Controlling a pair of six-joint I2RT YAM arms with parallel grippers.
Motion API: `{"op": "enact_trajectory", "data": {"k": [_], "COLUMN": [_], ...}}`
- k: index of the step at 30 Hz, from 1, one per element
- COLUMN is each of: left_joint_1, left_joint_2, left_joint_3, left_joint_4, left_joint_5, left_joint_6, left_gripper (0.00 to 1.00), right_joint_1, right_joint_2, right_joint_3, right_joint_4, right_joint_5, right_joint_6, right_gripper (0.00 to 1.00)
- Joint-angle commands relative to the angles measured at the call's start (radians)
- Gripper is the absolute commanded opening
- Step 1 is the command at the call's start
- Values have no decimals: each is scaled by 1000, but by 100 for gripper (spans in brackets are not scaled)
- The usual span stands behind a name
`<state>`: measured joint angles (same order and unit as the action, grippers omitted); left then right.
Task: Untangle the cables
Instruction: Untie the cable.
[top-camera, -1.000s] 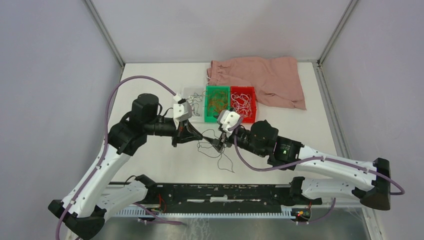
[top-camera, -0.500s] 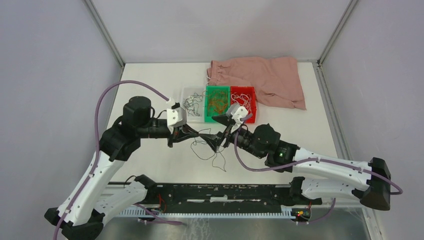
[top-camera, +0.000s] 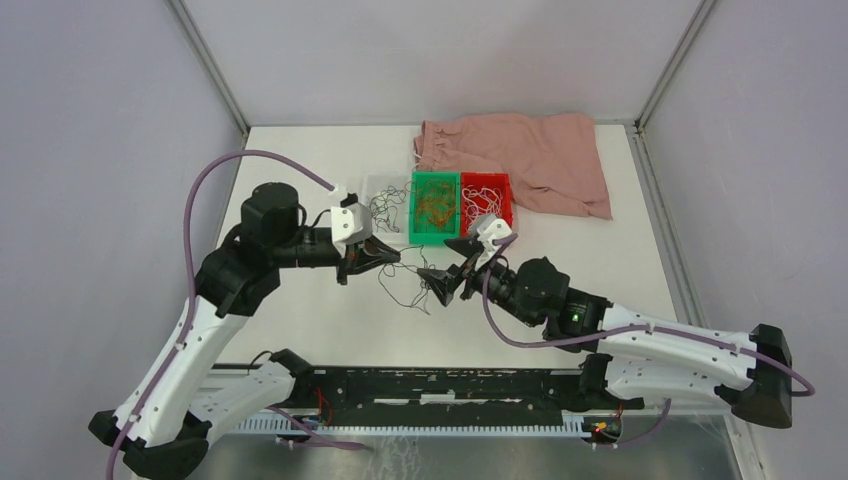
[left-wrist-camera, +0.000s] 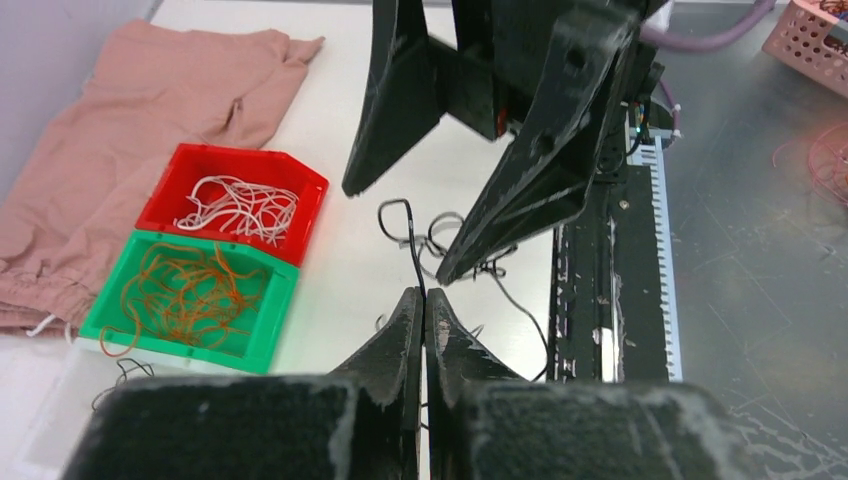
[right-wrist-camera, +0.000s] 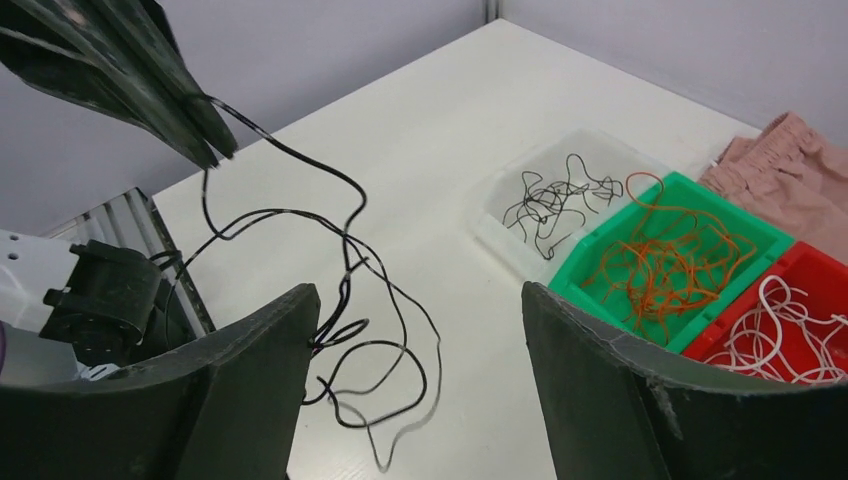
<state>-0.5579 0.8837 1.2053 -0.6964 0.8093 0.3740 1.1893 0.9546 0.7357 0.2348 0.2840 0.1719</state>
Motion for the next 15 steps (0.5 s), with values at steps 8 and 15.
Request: {"op": "enact_trajectory", "data": {"k": [8,15], "left_joint_1": [-2,-2], "left_joint_2": [7,23], "left_joint_3": [88,164], "left_joint_4": [93,99], "left_joint_5": [-27,-27], "left_joint_6": [-73,-82], "left_gripper": [3,3], "right_joint_1": [4,4], "right_joint_2": [160,151], "right_joint_3": [39,-73], "right_joint_4": [11,131], "right_joint_5": [284,389], "right_joint_6": [157,302], "right_gripper": [80,78]}}
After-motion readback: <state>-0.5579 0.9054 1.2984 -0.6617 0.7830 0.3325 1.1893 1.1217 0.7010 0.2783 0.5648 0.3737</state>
